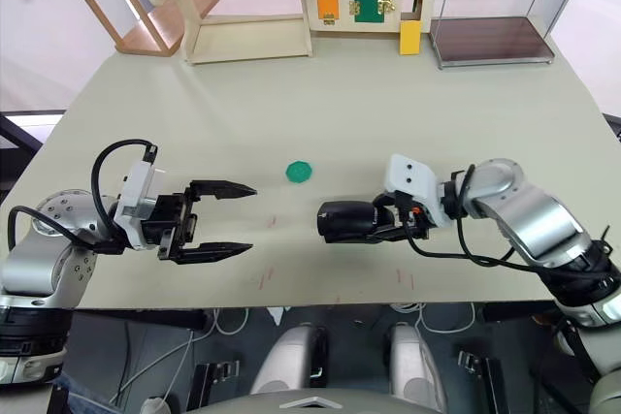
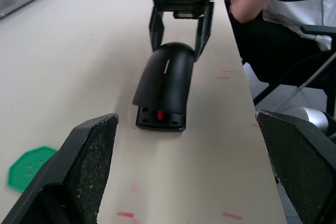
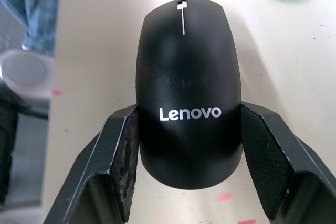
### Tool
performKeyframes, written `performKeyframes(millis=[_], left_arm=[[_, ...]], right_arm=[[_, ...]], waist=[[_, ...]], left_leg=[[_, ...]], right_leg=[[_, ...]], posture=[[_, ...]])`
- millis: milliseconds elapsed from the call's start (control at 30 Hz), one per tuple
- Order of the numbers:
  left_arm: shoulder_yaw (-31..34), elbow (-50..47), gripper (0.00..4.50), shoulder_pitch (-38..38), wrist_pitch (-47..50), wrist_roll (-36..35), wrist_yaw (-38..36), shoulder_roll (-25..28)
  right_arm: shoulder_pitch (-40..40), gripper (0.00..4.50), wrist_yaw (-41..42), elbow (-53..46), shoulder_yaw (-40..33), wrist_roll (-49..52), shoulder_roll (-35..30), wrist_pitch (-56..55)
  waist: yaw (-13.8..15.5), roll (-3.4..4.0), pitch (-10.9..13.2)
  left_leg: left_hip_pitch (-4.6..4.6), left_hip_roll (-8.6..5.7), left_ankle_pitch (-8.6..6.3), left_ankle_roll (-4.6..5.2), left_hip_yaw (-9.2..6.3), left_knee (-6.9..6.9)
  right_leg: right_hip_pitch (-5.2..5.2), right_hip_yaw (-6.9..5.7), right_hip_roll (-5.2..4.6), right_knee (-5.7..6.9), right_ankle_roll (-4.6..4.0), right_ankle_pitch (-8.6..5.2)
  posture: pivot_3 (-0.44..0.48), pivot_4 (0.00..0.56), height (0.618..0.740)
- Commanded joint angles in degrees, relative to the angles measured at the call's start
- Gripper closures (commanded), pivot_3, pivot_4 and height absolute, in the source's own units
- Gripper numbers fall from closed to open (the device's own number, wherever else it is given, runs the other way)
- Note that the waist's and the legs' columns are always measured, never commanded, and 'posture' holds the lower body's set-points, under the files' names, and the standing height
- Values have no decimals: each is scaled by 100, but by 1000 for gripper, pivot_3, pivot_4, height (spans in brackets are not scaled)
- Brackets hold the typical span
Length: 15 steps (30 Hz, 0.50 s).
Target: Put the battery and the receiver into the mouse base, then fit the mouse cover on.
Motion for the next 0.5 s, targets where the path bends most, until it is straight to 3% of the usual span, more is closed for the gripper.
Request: performKeyframes(millis=[33, 500], left_arm=[[117, 11, 0, -51, -131, -40, -123, 93], [73, -112, 0, -32, -70, -79, -80, 82]], right_arm=[[-201, 2196, 96, -60, 178, -195, 3, 71], [-586, 2196, 272, 208, 632, -685, 93, 231]], waist=[[5, 0, 0], [0, 0, 0]], left_leg=[[-1, 0, 0, 0, 0, -1], [-1, 0, 0, 0, 1, -1]], right_leg=[[0, 0, 0, 0, 0, 0], [-1, 0, -1, 1, 0, 0]], posture=[[0, 150, 740], [0, 150, 740]])
